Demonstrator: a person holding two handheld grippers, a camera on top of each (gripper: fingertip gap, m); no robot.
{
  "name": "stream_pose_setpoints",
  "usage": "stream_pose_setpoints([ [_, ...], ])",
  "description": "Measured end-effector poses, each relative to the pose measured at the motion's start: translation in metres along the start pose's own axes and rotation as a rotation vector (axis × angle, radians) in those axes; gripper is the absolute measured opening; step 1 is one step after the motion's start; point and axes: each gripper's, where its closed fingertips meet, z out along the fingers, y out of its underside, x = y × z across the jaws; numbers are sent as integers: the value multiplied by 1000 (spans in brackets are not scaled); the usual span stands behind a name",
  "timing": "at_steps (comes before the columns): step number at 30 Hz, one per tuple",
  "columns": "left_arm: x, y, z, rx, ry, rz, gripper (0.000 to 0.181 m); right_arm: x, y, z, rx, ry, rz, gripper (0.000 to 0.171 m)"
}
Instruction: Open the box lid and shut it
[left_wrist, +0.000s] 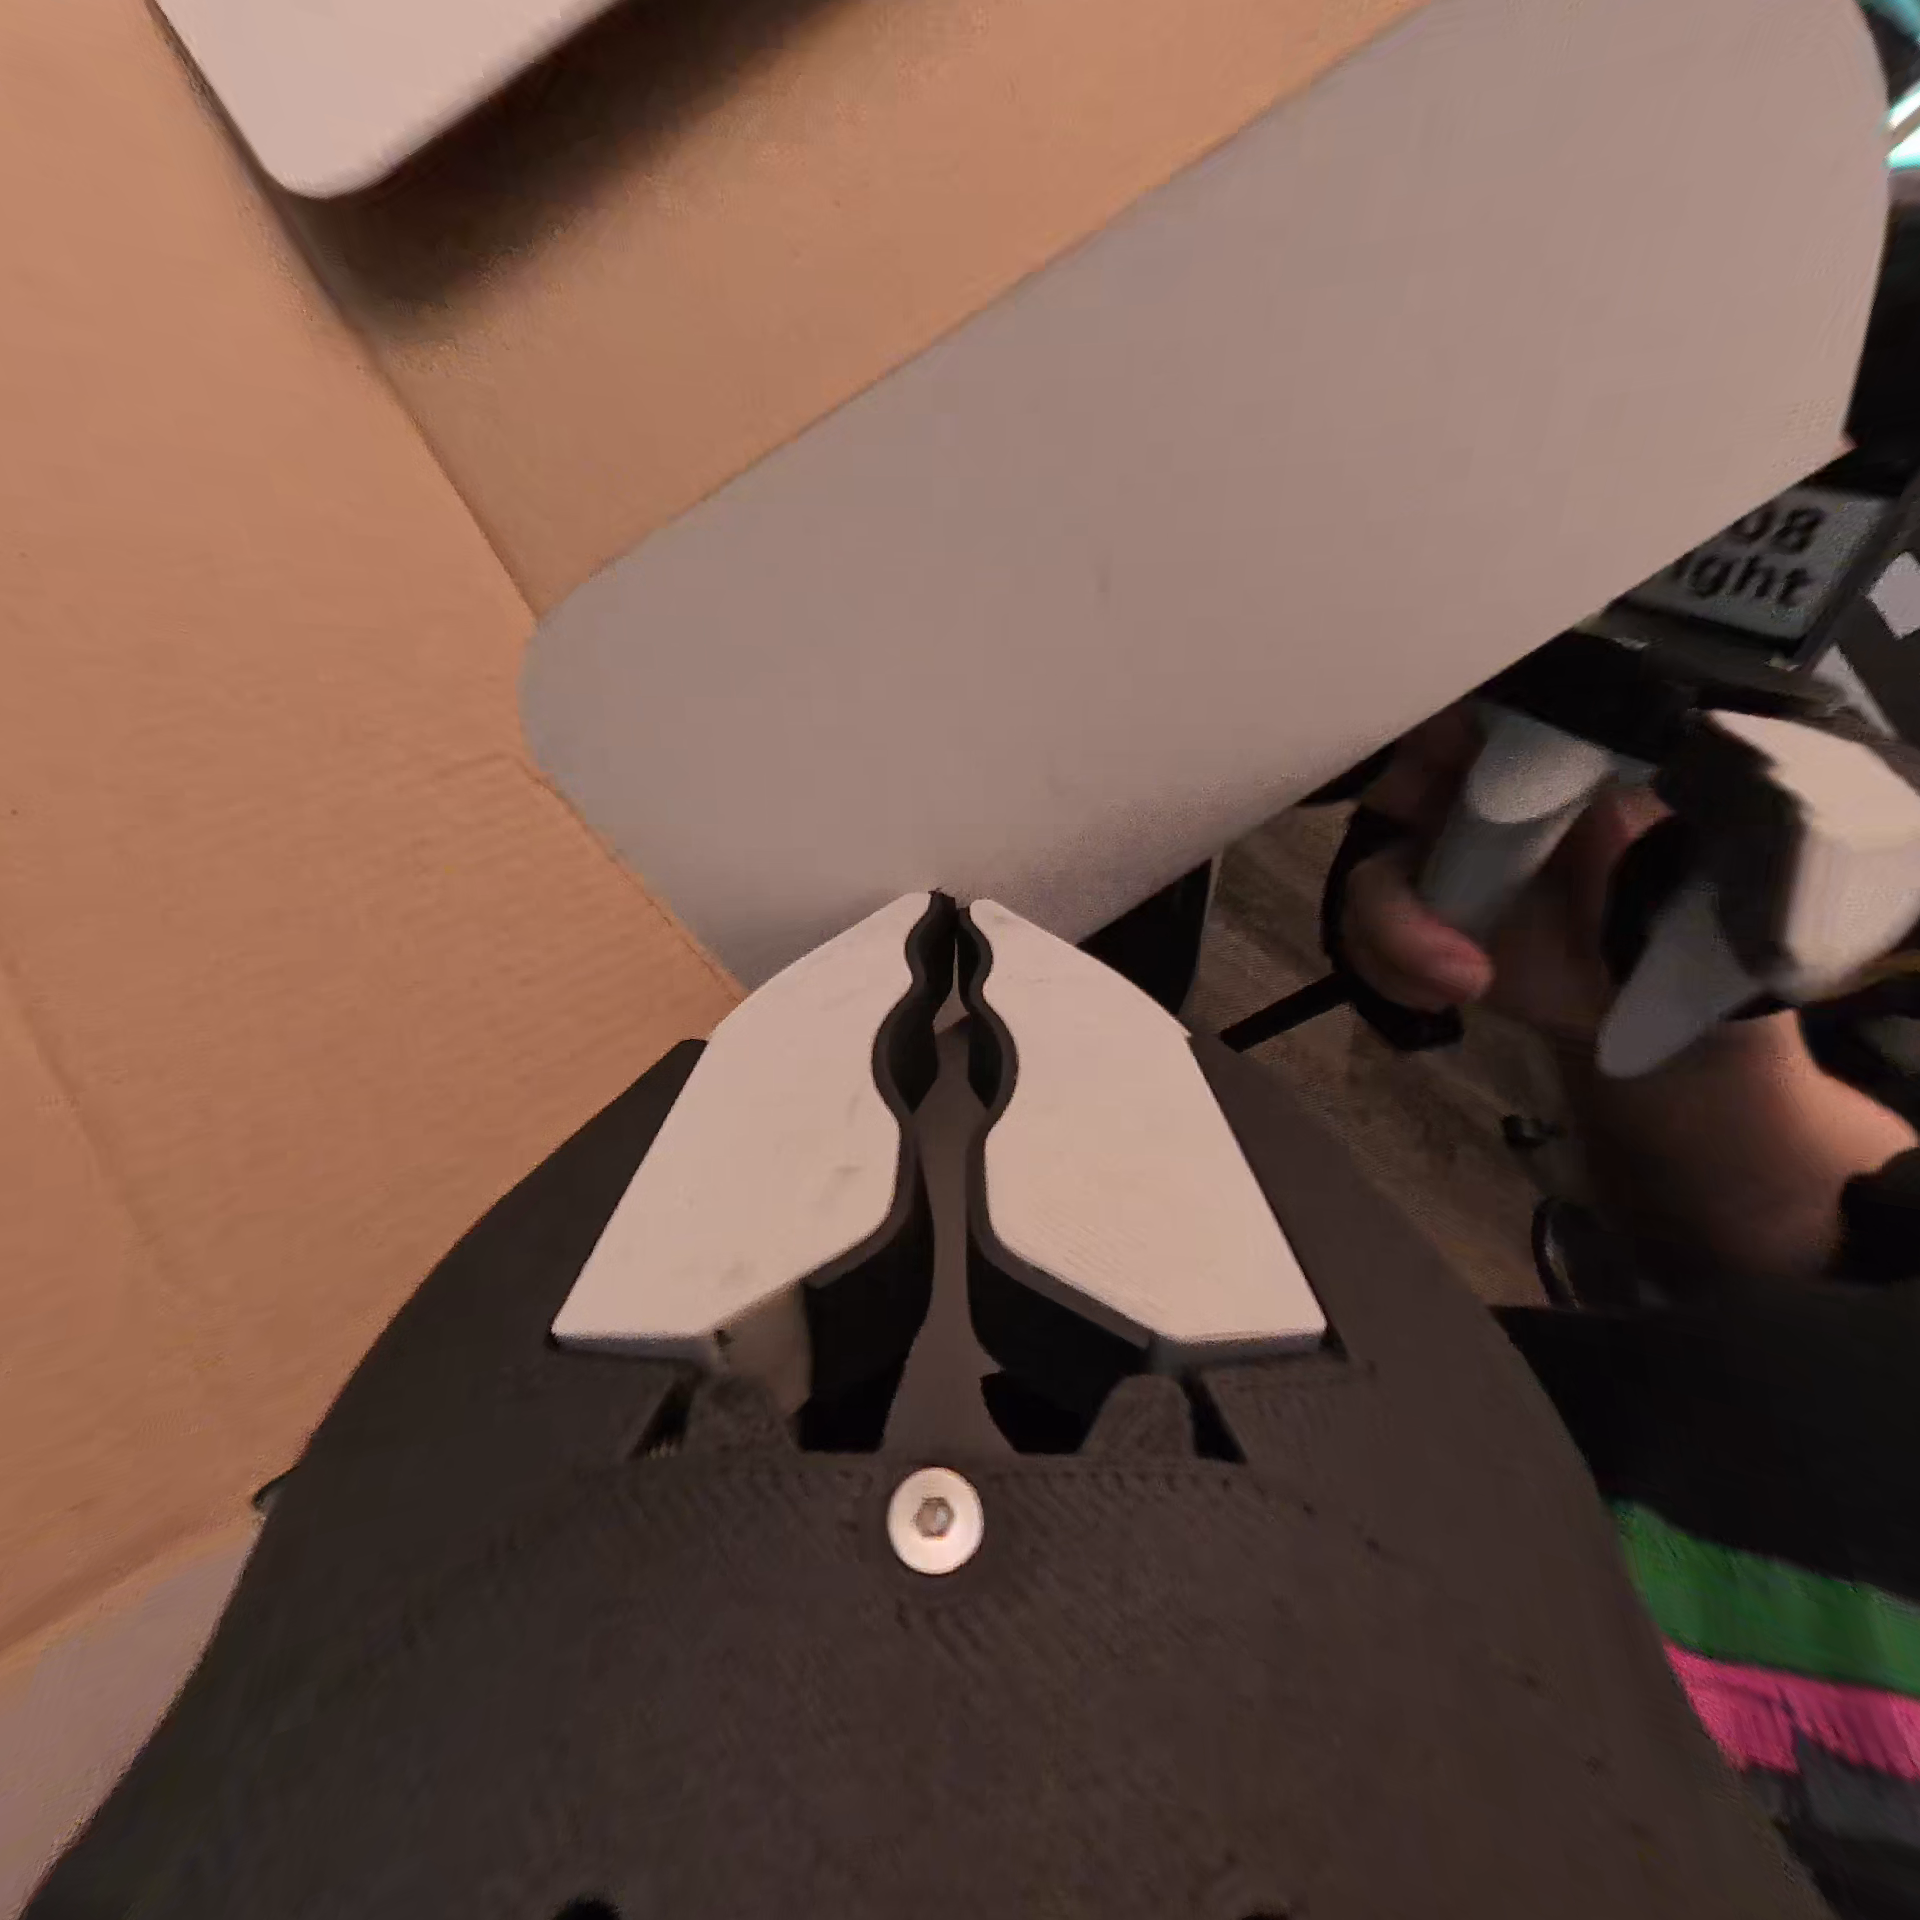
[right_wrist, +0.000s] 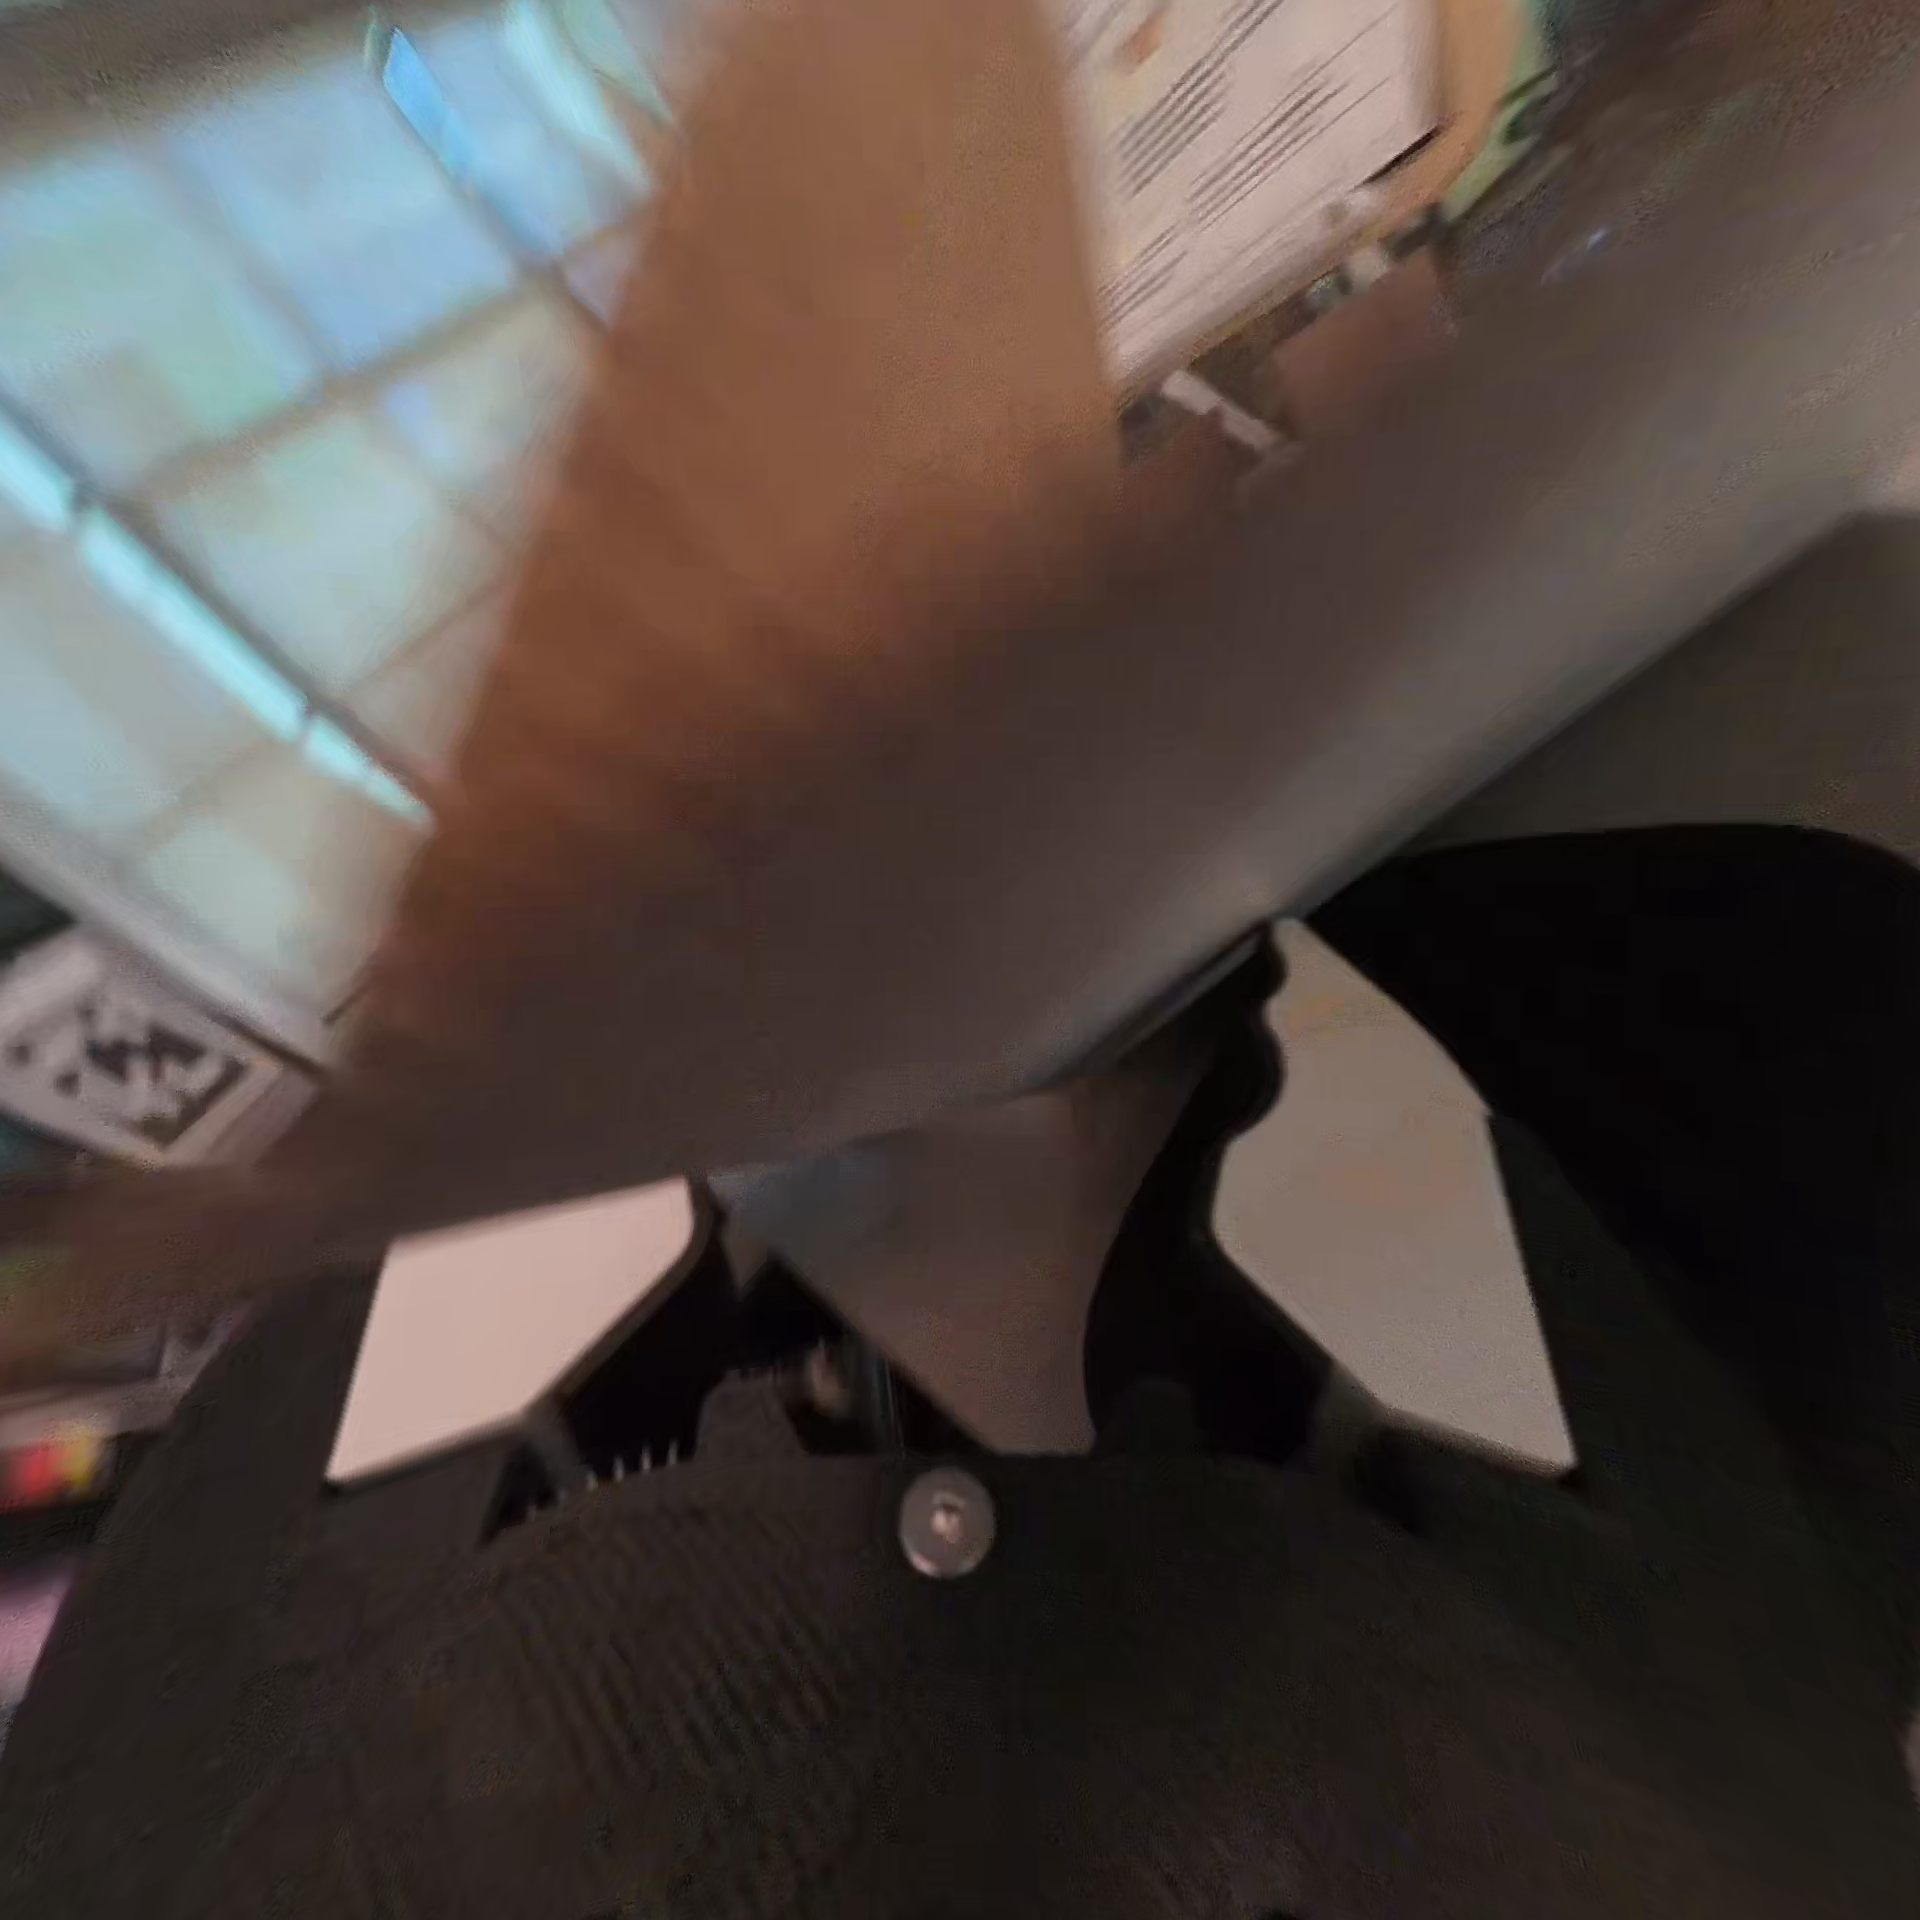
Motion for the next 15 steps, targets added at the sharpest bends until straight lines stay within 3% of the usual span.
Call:
stream_pose_setpoints([
  [1,3,-5,4,8,18,-23,0,13,-10,4,72,51,86,97],
  [5,15,-25,9,33,92,-86,0,63,-42,10,245,154,290,61],
  [8,36,-42,-19,55,129,11,0,84,-51,10,144,235,229,36],
  [10,27,-58,-44,54,12,184,0,94,-63,3,104,253,182,29],
  [13,-15,-73,-58,-115,-194,454,0,119,-80,-8,62,259,231,18],
  [15,-32,-72,-42,-283,-132,559,0,133,-87,-10,32,243,276,11],
])
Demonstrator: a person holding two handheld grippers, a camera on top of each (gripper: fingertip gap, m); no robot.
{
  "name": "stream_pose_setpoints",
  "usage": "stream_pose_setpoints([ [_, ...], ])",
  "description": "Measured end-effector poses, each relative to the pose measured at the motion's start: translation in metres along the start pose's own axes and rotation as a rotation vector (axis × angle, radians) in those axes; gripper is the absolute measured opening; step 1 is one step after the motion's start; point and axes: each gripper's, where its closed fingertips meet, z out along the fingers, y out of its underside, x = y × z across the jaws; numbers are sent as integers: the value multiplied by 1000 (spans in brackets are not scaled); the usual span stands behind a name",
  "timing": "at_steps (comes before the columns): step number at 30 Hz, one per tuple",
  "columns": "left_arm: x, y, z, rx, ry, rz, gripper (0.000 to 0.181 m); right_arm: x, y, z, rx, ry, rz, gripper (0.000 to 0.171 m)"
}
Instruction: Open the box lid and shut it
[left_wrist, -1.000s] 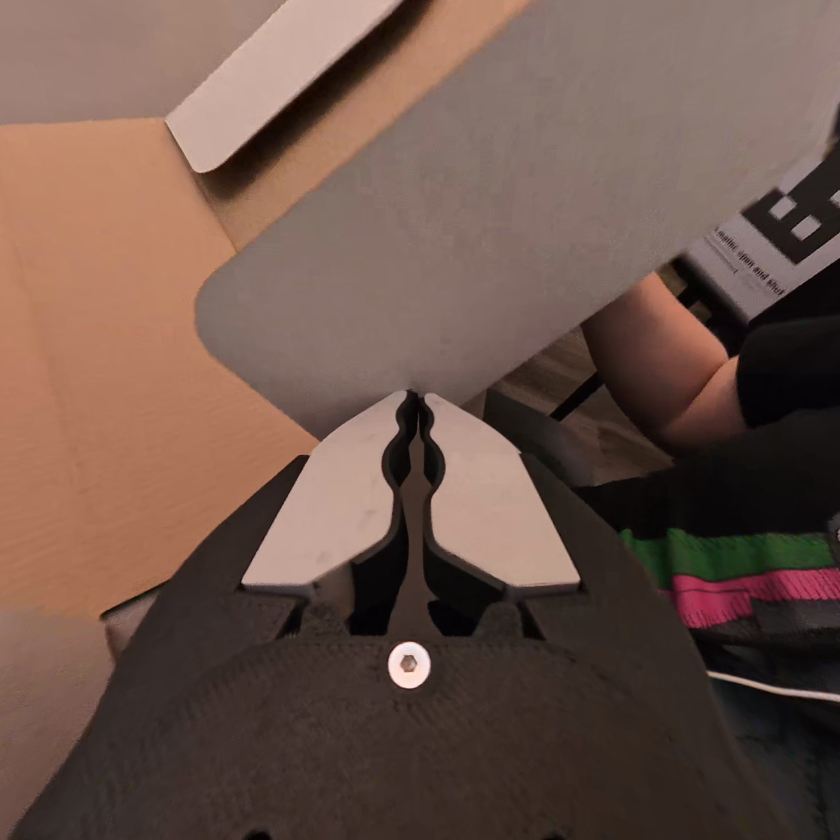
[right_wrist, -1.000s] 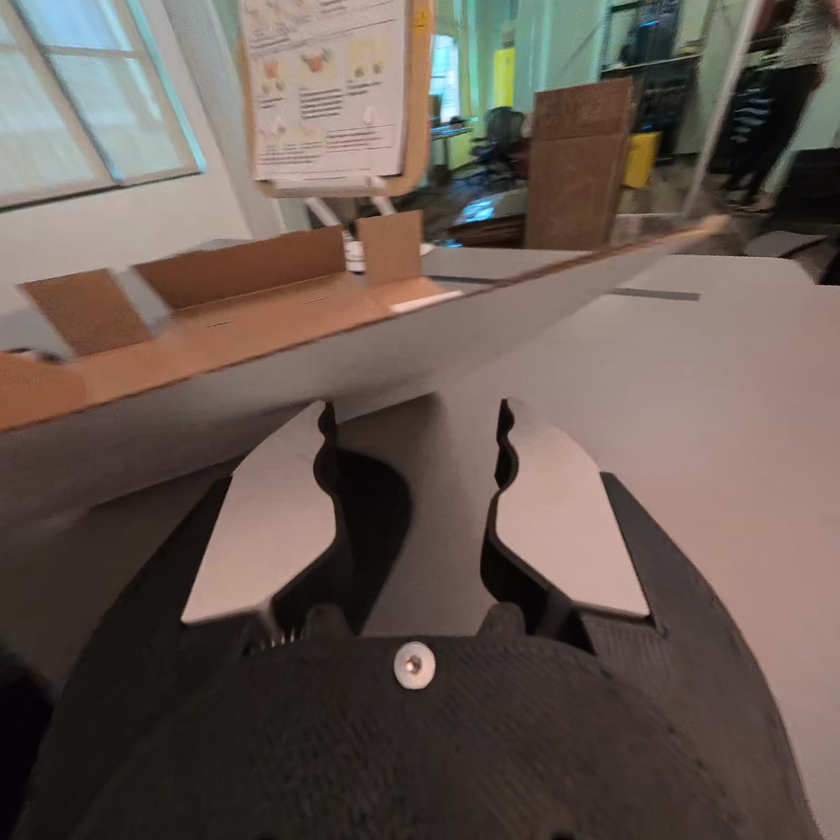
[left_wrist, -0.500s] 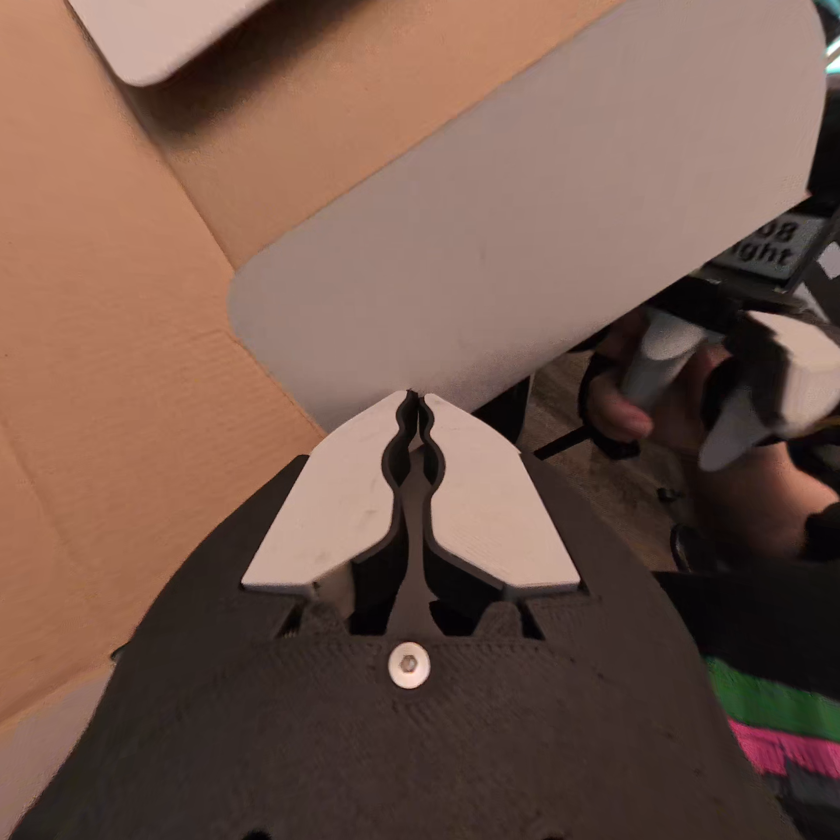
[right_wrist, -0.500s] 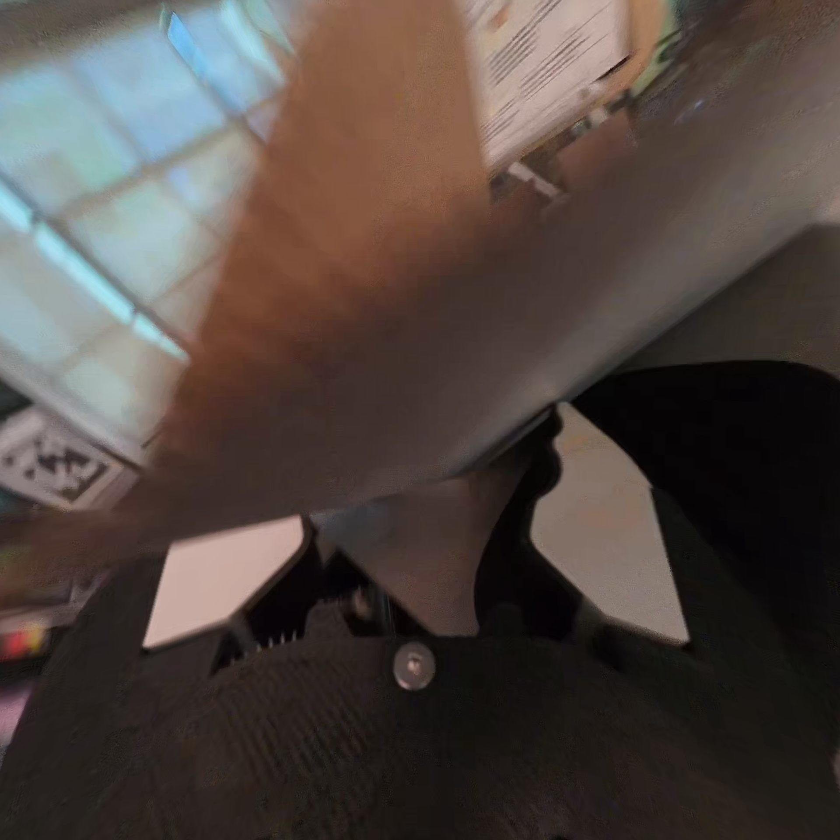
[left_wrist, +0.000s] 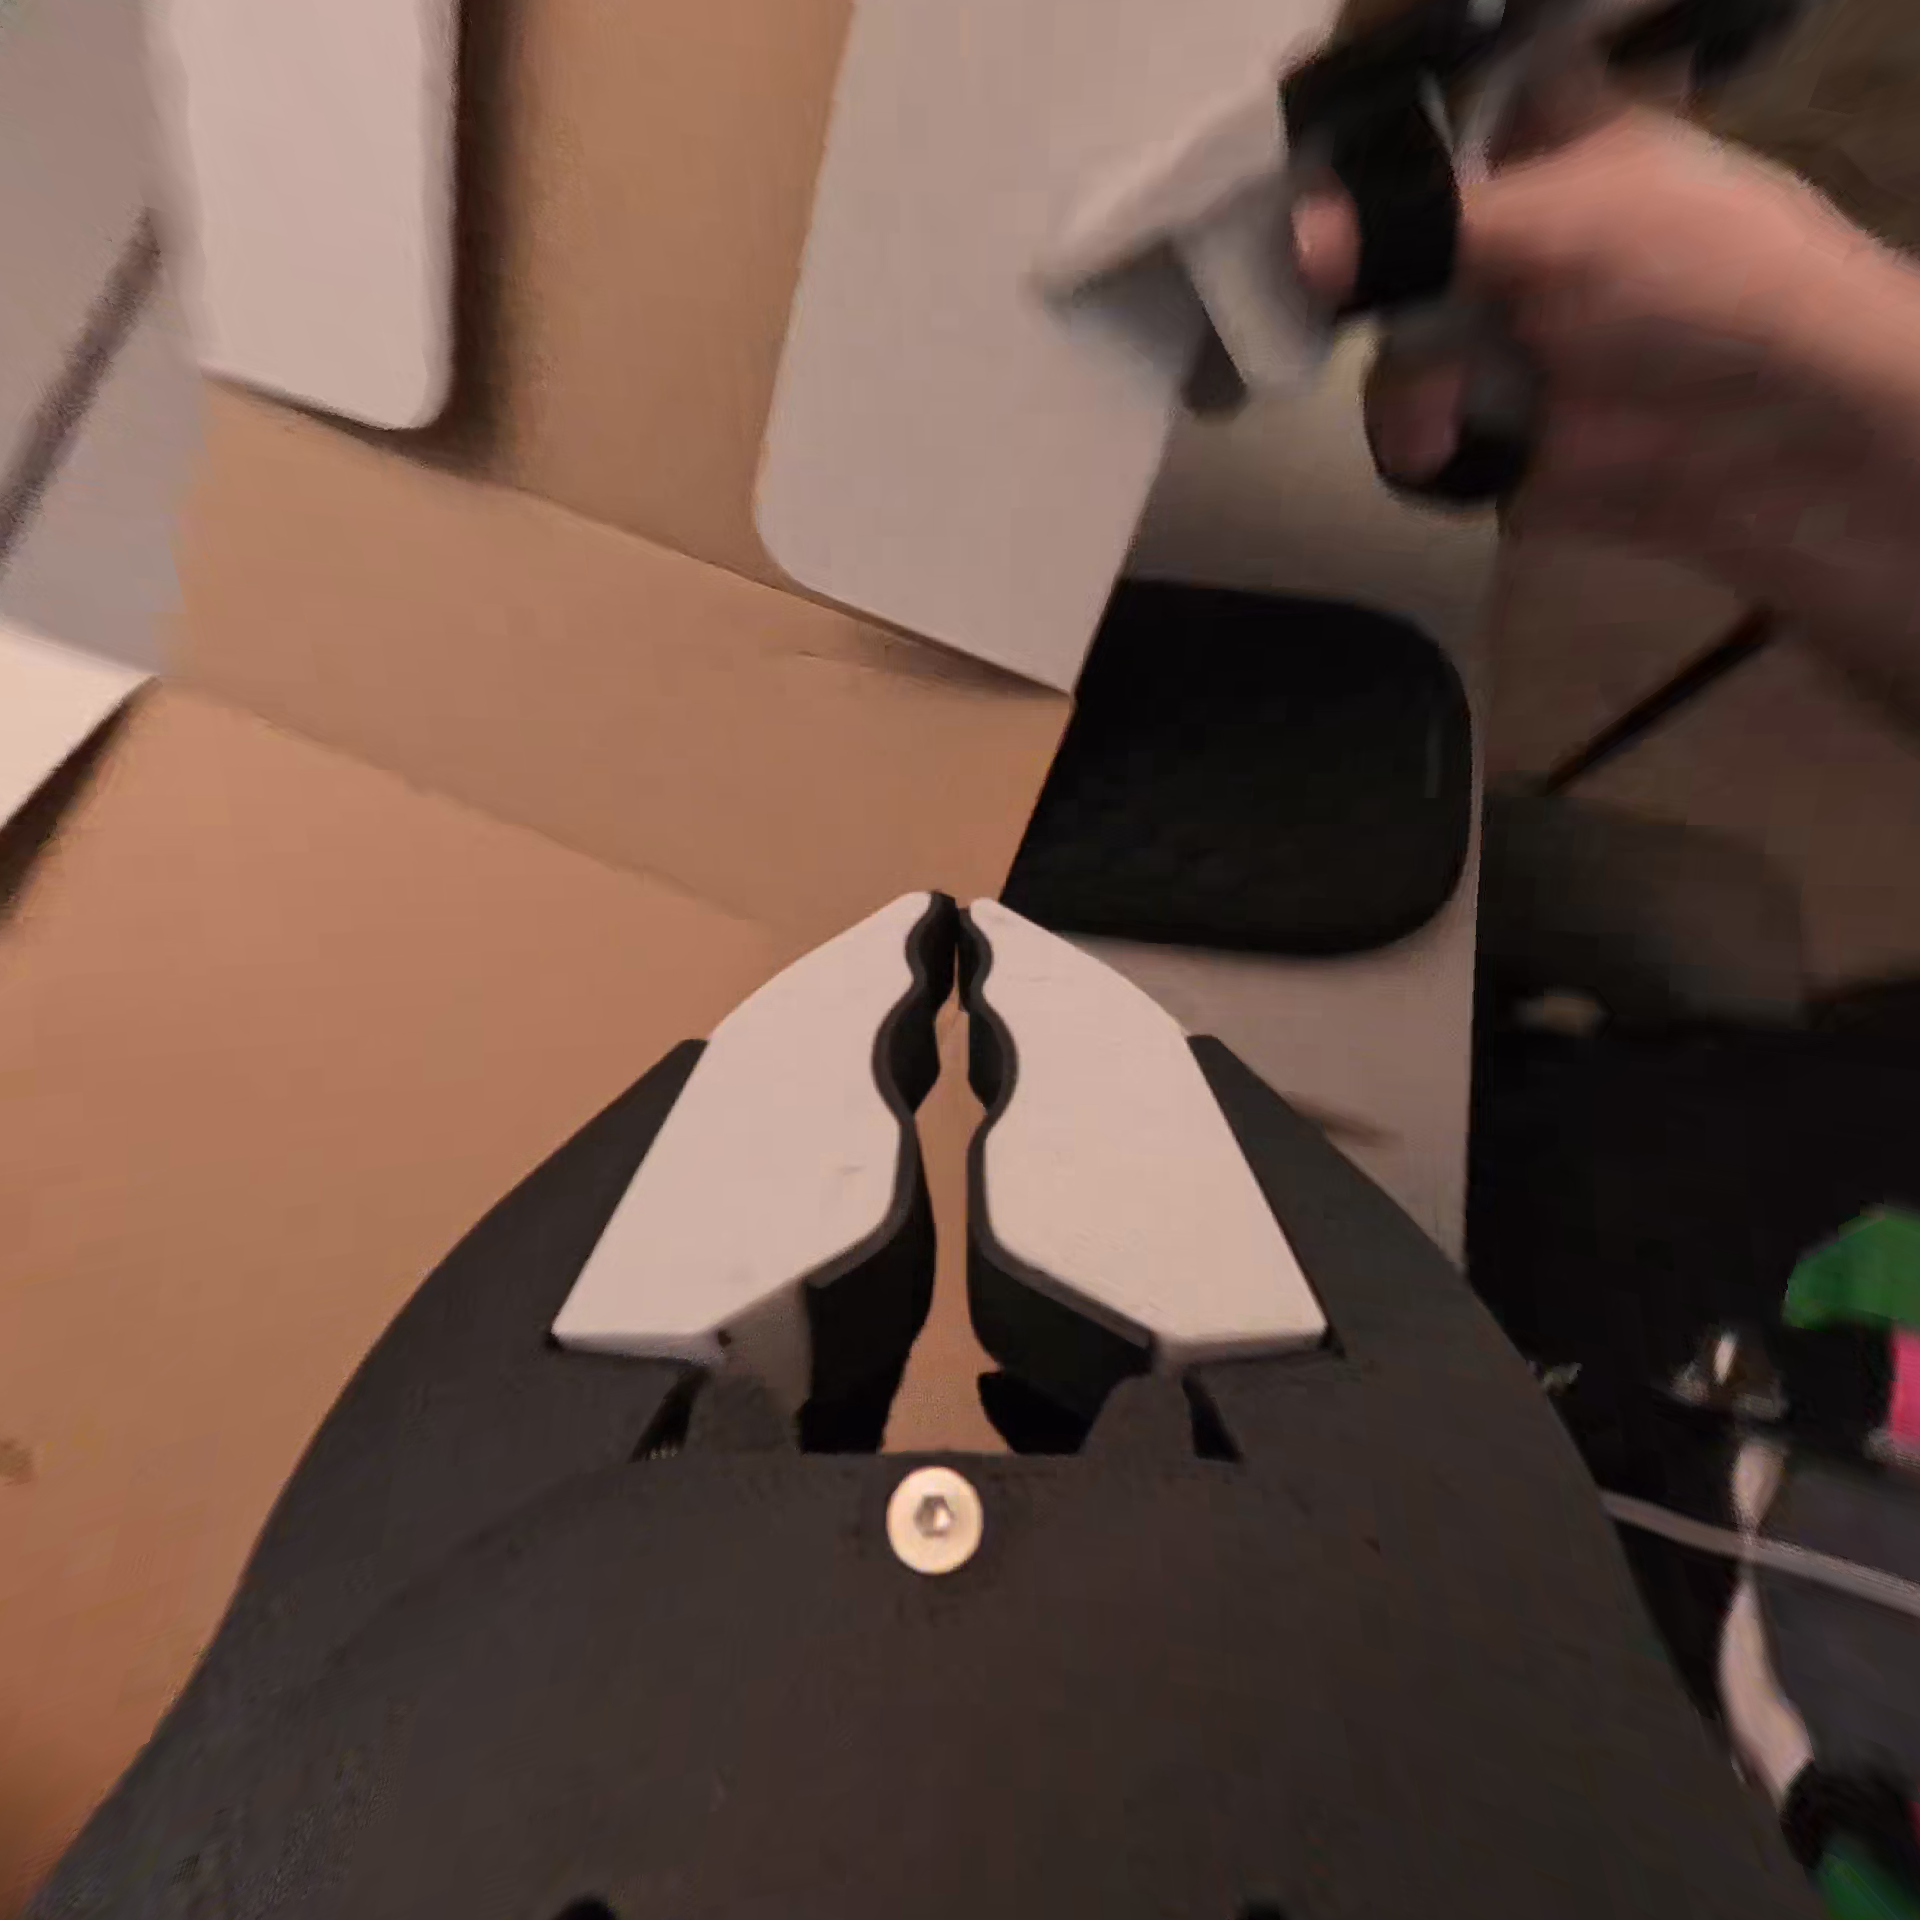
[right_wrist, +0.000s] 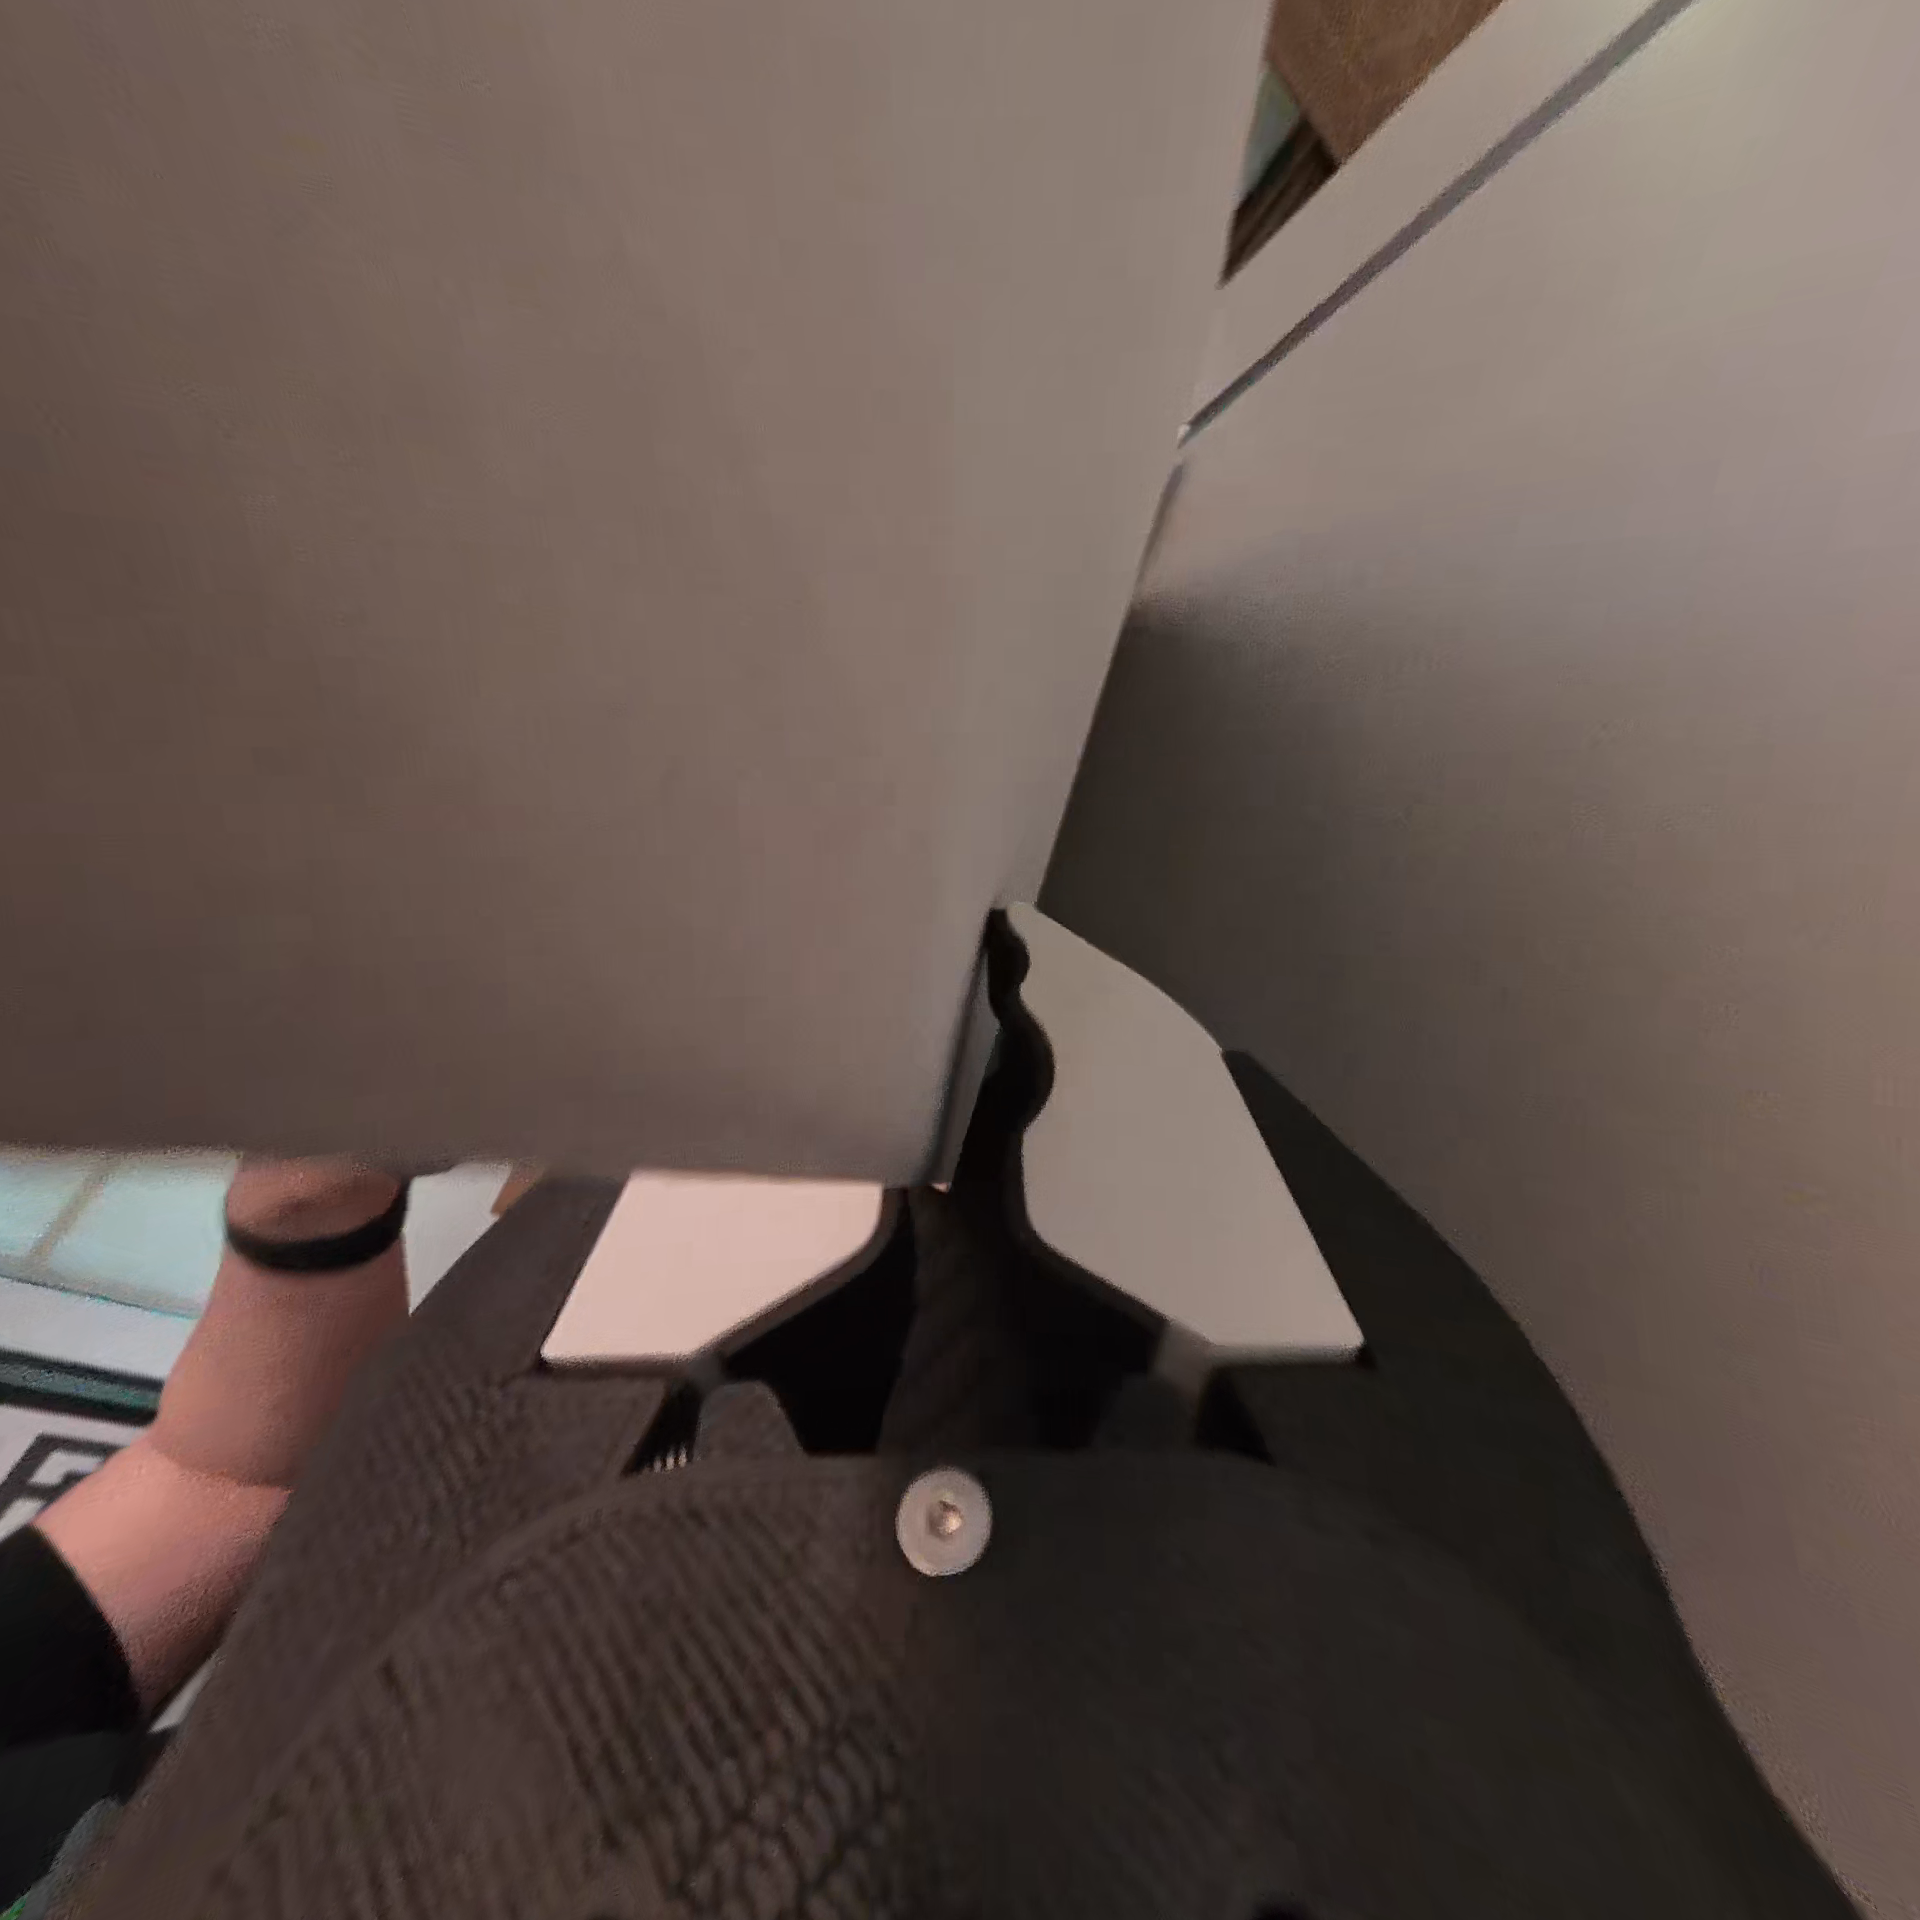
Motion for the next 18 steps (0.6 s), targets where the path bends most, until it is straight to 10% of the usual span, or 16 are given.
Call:
stream_pose_setpoints([
  [5,-15,-10,56,-12,221,238,0,7,-12,21,-154,-36,4,2],
  [18,-79,24,72,58,502,-460,0,-1,-17,100,-387,-84,-169,5],
])
